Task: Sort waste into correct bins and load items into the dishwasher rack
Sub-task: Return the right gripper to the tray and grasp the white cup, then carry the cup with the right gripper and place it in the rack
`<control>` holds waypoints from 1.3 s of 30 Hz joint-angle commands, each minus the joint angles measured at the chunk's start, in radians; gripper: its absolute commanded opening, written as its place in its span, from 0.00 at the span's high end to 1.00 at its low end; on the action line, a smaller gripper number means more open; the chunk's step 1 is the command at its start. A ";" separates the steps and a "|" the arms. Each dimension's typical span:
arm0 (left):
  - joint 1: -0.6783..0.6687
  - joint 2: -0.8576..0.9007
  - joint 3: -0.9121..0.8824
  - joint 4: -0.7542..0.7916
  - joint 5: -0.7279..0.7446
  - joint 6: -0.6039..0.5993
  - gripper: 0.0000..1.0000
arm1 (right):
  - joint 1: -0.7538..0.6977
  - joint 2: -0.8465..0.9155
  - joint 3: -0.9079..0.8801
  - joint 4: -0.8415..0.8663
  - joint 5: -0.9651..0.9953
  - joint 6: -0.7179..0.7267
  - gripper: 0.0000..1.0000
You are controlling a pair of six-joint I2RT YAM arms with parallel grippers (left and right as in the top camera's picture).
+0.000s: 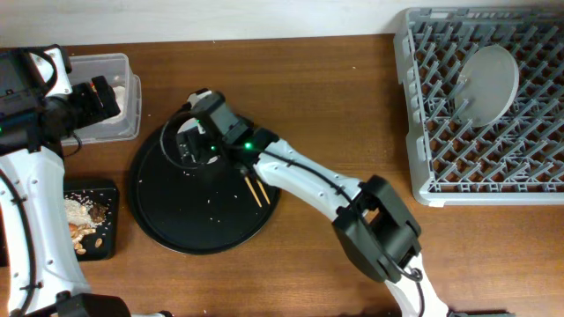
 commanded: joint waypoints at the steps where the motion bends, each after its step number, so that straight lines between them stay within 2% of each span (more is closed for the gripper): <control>1: 0.002 0.002 -0.001 0.002 -0.003 -0.009 0.01 | 0.030 0.021 -0.001 0.011 0.207 0.013 0.04; 12: 0.002 0.002 -0.001 0.002 -0.004 -0.009 0.01 | -0.005 0.079 -0.001 0.105 0.159 0.032 0.04; 26: 0.002 0.002 -0.001 0.002 -0.003 -0.009 0.01 | 0.008 0.135 0.000 0.145 0.159 0.057 0.05; 27: 0.002 0.002 -0.001 0.002 -0.003 -0.009 0.01 | 0.007 0.135 0.000 0.143 0.159 0.057 0.07; 33: 0.002 0.002 -0.001 0.002 -0.003 -0.009 0.01 | 0.008 0.135 0.015 0.129 0.155 0.058 0.37; 39: 0.002 0.002 -0.001 0.002 -0.003 -0.009 0.01 | 0.000 0.125 0.105 0.015 0.156 0.057 0.43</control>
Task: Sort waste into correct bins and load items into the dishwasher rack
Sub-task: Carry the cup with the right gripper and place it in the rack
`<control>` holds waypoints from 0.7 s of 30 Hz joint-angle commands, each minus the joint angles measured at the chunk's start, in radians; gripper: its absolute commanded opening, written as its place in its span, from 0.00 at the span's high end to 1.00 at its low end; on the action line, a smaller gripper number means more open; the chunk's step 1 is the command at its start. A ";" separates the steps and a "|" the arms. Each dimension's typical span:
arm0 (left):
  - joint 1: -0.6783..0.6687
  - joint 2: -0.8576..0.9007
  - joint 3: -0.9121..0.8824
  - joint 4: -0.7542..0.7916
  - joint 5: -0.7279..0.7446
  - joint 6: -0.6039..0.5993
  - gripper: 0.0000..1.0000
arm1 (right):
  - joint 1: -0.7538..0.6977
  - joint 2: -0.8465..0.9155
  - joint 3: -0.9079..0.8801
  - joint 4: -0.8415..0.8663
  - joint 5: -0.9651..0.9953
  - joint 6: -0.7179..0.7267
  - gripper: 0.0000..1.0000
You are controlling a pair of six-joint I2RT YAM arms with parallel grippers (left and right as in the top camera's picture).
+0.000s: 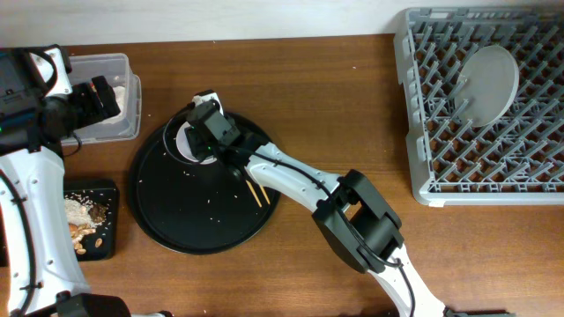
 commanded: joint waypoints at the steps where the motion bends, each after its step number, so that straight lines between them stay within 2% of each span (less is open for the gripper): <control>1: 0.002 0.002 -0.001 0.002 -0.003 -0.009 0.01 | -0.008 -0.011 0.085 -0.084 -0.010 0.010 0.44; 7: 0.002 0.002 -0.001 0.002 -0.003 -0.009 0.01 | -0.105 -0.151 0.236 -0.301 -0.010 0.010 0.50; 12: 0.002 0.002 -0.001 0.002 -0.003 -0.009 0.01 | -0.313 -0.341 0.298 -0.500 -0.006 0.006 0.50; 16: 0.002 0.002 -0.001 0.002 -0.003 -0.009 0.01 | -0.550 -0.472 0.298 -0.600 -0.006 0.006 0.50; 20: 0.002 0.002 -0.001 0.002 -0.004 -0.009 0.01 | -0.880 -0.557 0.298 -0.719 -0.006 -0.040 0.50; 21: 0.002 0.002 -0.001 0.002 -0.003 -0.009 0.01 | -1.003 -0.559 0.298 -0.778 -0.006 -0.047 0.49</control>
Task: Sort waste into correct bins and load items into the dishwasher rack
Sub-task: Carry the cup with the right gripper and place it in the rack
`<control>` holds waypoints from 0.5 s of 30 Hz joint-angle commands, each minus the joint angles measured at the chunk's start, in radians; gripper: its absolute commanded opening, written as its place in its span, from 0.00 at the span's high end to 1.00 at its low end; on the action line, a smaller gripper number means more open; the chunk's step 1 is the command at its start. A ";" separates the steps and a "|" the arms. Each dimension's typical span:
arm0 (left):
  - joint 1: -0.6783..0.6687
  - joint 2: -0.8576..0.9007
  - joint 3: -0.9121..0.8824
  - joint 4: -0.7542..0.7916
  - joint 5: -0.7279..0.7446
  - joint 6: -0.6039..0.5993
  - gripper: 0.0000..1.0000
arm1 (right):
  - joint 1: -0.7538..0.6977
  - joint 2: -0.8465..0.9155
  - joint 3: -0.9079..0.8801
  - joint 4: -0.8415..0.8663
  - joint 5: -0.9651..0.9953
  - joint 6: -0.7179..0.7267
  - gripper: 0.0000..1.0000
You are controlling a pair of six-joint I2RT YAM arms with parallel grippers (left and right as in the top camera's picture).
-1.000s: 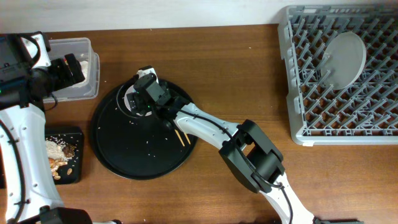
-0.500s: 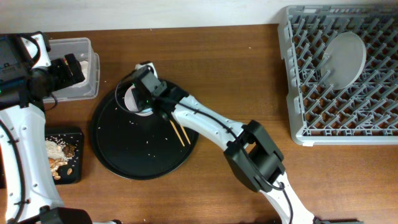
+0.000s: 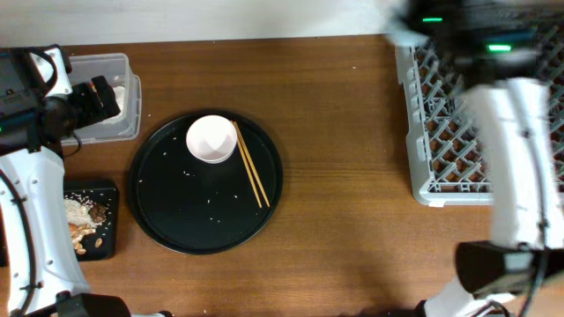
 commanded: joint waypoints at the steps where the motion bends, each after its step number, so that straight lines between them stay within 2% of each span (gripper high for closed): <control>1: 0.002 0.002 -0.001 0.002 -0.004 -0.009 0.01 | -0.237 -0.012 0.004 -0.101 0.005 -0.035 0.50; 8: 0.002 0.002 -0.001 0.002 -0.003 -0.009 0.01 | -0.599 0.109 -0.005 -0.243 -0.037 -0.071 0.49; 12: 0.002 0.002 -0.001 0.002 -0.004 -0.009 0.01 | -0.677 0.223 -0.007 -0.246 -0.108 -0.134 0.49; 15: 0.002 0.002 -0.001 0.002 -0.003 -0.009 0.01 | -0.675 0.284 -0.007 -0.246 -0.096 -0.141 0.49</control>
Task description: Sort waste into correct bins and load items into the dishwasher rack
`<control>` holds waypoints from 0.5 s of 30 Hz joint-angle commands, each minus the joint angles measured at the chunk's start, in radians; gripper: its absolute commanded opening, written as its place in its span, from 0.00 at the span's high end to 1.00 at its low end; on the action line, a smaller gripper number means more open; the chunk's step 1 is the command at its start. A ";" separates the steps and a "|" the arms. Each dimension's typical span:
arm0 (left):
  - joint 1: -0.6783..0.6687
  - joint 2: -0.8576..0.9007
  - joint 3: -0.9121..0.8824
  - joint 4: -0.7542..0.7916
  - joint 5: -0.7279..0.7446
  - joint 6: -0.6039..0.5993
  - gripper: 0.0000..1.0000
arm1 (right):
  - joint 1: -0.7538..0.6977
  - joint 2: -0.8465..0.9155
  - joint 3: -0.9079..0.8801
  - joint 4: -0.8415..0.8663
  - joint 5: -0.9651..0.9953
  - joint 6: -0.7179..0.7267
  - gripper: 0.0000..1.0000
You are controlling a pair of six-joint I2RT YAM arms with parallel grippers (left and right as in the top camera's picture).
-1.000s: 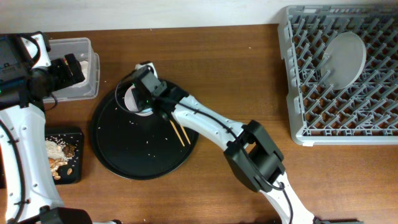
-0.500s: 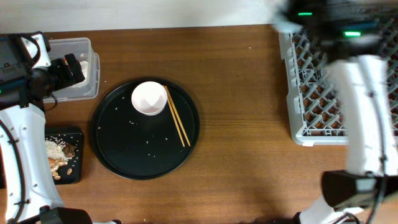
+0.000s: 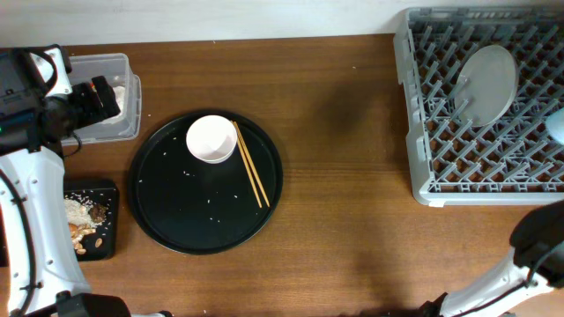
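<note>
A white bowl (image 3: 211, 139) stands upright at the back of the round black tray (image 3: 194, 231). Two wooden chopsticks (image 3: 250, 167) lie side by side on the tray, just right of the bowl. A grey plate (image 3: 487, 81) stands on edge in the grey dishwasher rack (image 3: 421, 150) at the right. My left gripper (image 3: 99, 95) hovers at the near edge of the clear container (image 3: 110, 66); its fingers are too dark to read. Of my right arm (image 3: 542, 251) only a dark link at the lower right edge shows; its gripper is out of view.
A black bin (image 3: 107, 248) with food scraps sits at the left front, below the clear container, which holds white waste. Small white crumbs are scattered on the tray. A pale blurred shape (image 3: 556, 125) shows at the right edge beside the rack.
My right arm, which stretched blurred over the rack's top right, has left the view except for a link at the lower right. The rack and its plate are uncovered. Bowl, chopsticks and left arm have not moved.
My right gripper was down on the bowl at the back of the tray, and was still there at the following moment. Then the arm was over the rack, with the bowl and chopsticks left on the tray. Now the arm is almost out of view.
</note>
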 commanded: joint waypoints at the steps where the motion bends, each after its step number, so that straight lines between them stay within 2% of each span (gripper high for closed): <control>1: 0.002 0.002 -0.001 0.002 -0.003 -0.009 0.01 | 0.008 0.074 -0.006 -0.003 -0.018 -0.035 0.49; 3: 0.002 0.002 -0.001 0.002 -0.003 -0.009 0.01 | 0.008 0.102 -0.006 -0.011 -0.004 -0.035 0.35; 5: 0.002 0.002 -0.001 0.002 -0.004 -0.009 0.01 | 0.008 0.120 -0.006 -0.019 -0.003 -0.035 0.32; 7: 0.002 0.002 -0.001 0.002 -0.003 -0.009 0.01 | 0.008 0.120 -0.006 -0.025 -0.008 -0.035 0.22; 11: 0.002 0.002 -0.001 0.002 -0.003 -0.009 0.01 | 0.008 0.096 -0.006 -0.047 -0.014 -0.034 0.19; 15: 0.002 0.002 -0.001 0.002 -0.003 -0.009 0.01 | 0.022 0.016 -0.002 -0.048 -0.113 -0.031 0.19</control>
